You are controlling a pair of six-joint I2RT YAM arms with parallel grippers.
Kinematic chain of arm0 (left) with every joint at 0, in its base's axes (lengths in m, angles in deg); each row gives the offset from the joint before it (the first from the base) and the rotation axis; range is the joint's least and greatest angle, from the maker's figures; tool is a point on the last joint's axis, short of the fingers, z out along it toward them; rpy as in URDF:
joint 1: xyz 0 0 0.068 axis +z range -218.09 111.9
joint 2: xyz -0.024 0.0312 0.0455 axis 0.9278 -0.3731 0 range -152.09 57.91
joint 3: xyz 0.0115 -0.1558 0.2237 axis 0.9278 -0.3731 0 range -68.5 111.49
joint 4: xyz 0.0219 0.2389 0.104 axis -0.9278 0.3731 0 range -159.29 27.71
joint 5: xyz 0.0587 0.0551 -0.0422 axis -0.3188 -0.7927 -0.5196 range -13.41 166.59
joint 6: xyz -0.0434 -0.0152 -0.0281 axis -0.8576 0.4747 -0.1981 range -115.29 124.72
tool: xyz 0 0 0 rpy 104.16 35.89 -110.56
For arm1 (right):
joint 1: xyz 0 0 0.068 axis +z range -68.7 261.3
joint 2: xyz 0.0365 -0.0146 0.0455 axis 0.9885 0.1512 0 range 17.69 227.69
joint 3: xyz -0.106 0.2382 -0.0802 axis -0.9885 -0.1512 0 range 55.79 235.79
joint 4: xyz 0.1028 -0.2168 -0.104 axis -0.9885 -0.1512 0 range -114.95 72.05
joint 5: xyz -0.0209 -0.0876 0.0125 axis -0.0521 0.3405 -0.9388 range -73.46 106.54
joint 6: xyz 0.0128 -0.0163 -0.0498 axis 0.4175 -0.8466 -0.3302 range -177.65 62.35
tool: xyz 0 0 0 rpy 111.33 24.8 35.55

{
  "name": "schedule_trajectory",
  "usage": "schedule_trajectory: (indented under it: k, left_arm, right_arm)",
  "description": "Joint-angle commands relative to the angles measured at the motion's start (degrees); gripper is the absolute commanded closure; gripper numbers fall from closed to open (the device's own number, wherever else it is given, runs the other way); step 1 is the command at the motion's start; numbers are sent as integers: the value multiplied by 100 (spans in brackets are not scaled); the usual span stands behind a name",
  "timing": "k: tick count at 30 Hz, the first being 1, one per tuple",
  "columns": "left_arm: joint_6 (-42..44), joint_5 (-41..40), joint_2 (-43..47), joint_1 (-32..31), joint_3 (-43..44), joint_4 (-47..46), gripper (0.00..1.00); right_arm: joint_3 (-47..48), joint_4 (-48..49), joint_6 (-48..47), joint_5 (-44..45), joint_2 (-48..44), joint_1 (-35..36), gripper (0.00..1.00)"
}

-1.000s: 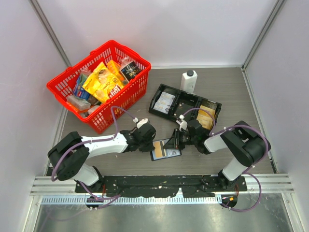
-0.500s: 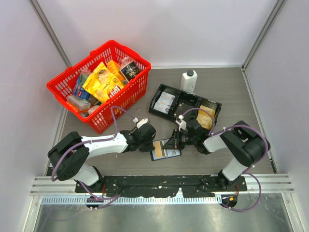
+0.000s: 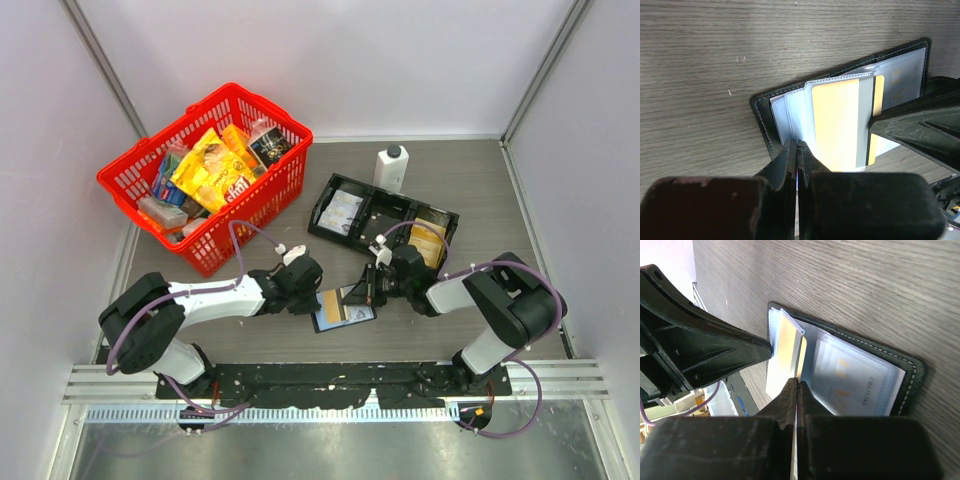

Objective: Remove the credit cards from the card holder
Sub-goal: Remove the credit card from the card holder.

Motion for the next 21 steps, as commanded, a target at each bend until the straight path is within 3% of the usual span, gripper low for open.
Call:
schedule_trajectory:
  k: [1,10,17,21]
  left_arm:
    - [35,78,-145,-6,-153,125,98]
    - [122,87,135,-6,-109,63,97]
    - [315,263,444,-23,172,-182,84]
    - [421,281,199,-14,409,-253,83]
  right_arm:
    - [-23,-248,-296,-21,-144,-127,98]
    - [56,-477,-393,-12,-100,-180,99]
    - [56,-494,-402,5,-82,-189,99]
    - [65,-512,-385,-3,-100,-172,99]
